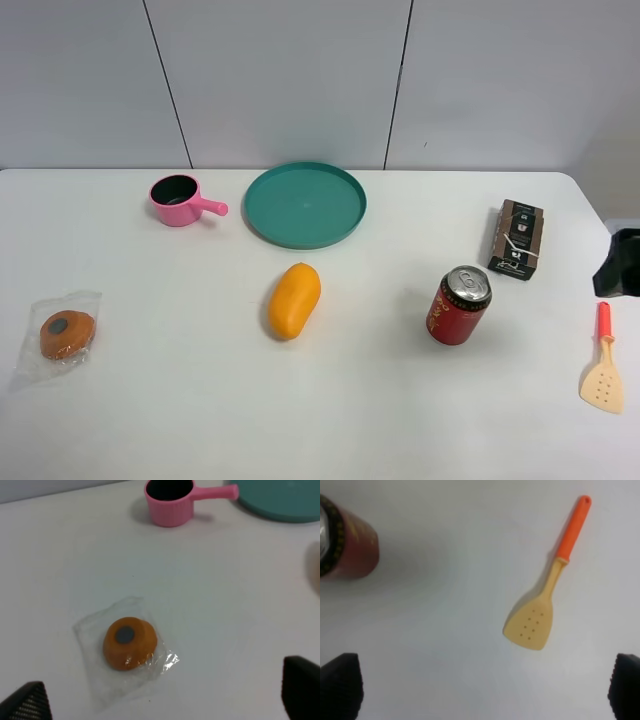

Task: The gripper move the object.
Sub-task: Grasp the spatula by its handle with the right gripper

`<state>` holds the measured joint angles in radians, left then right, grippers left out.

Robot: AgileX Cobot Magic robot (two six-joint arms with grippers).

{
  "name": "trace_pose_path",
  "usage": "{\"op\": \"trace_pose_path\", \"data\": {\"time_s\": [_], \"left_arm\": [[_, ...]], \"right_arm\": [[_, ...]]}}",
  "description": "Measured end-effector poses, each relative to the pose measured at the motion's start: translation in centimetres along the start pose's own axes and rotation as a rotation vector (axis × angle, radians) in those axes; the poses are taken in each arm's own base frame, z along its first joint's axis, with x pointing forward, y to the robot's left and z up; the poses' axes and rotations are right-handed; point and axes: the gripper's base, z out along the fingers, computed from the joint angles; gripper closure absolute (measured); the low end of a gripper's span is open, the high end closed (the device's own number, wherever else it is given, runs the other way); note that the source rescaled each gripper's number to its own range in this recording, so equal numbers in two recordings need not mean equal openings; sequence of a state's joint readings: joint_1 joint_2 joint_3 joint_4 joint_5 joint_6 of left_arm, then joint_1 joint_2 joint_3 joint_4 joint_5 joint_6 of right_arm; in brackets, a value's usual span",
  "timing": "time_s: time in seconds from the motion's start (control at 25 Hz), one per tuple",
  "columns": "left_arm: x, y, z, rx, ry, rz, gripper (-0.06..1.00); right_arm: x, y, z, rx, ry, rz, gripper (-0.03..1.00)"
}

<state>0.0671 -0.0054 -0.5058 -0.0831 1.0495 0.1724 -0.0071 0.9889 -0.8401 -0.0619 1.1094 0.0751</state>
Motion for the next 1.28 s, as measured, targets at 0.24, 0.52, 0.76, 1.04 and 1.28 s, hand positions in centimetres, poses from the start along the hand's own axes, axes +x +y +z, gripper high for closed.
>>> {"op": "trace_pose_path", "data": {"time_s": [0.24,0.52,0.76,1.04,1.28], "left_arm": [[0.0,0.0,0.0,0.000,0.000,0.000,-0.06],[0.0,0.0,0.0,0.000,0.000,0.000,-0.06],[0.0,0.0,0.0,0.000,0.000,0.000,-0.06],[0.0,0.0,0.0,0.000,0.000,0.000,-0.06],[0.0,0.0,0.0,0.000,0.000,0.000,-0.06]], "right_arm": [[-0.3,-3.0,0.6,0.066,0.017,0.144,-0.03],[0.0,-5.2,0.5,0.114,0.001,0.217,-0.03],[-0.2,-6.1,1.1,0.134,0.016,0.252,-0.03],[0.8,-7.3,6.3,0.141,0.056,0.291,-0.03],[1.3,-7.6,10.3,0.130,0.092,0.291,-0.03]]}}
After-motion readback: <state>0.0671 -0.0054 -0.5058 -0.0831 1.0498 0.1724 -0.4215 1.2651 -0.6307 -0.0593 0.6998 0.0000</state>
